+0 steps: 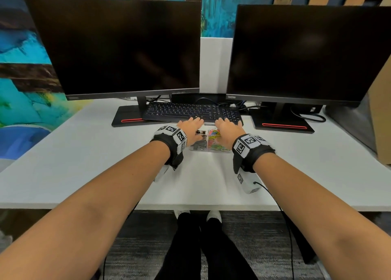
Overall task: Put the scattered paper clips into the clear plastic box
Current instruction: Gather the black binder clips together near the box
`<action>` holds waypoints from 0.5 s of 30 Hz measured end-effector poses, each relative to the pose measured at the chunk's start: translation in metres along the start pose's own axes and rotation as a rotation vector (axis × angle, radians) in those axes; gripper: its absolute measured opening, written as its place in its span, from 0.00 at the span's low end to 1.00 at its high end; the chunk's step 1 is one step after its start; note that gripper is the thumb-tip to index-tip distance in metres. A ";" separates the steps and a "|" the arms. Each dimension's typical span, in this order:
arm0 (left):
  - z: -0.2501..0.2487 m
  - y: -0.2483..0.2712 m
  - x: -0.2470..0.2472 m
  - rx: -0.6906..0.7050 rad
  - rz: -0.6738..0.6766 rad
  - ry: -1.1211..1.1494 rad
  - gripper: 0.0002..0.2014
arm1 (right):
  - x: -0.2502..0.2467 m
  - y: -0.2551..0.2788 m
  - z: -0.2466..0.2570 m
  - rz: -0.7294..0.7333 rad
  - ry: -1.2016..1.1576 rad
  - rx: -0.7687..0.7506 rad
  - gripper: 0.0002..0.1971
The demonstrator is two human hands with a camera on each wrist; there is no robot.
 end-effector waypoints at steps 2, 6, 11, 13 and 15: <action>0.000 0.000 -0.001 -0.031 0.015 -0.005 0.31 | 0.001 -0.002 0.001 0.001 0.024 0.012 0.30; -0.007 0.002 -0.008 -0.107 0.045 -0.042 0.29 | 0.001 -0.010 0.007 0.034 0.038 0.043 0.30; -0.008 -0.001 -0.010 -0.169 0.082 -0.063 0.27 | 0.001 -0.013 0.014 0.041 0.015 0.049 0.32; -0.007 -0.002 -0.011 -0.183 0.096 -0.070 0.27 | 0.001 -0.013 0.015 0.038 -0.003 0.047 0.32; -0.007 -0.002 -0.012 -0.192 0.102 -0.075 0.28 | 0.000 -0.013 0.015 0.030 -0.021 0.048 0.32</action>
Point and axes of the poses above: each hand's wrist, its own y-axis away from the middle knuckle, its own x-axis out of the palm, z = x × y, the point moved 1 cm from there along -y, towards the middle knuckle
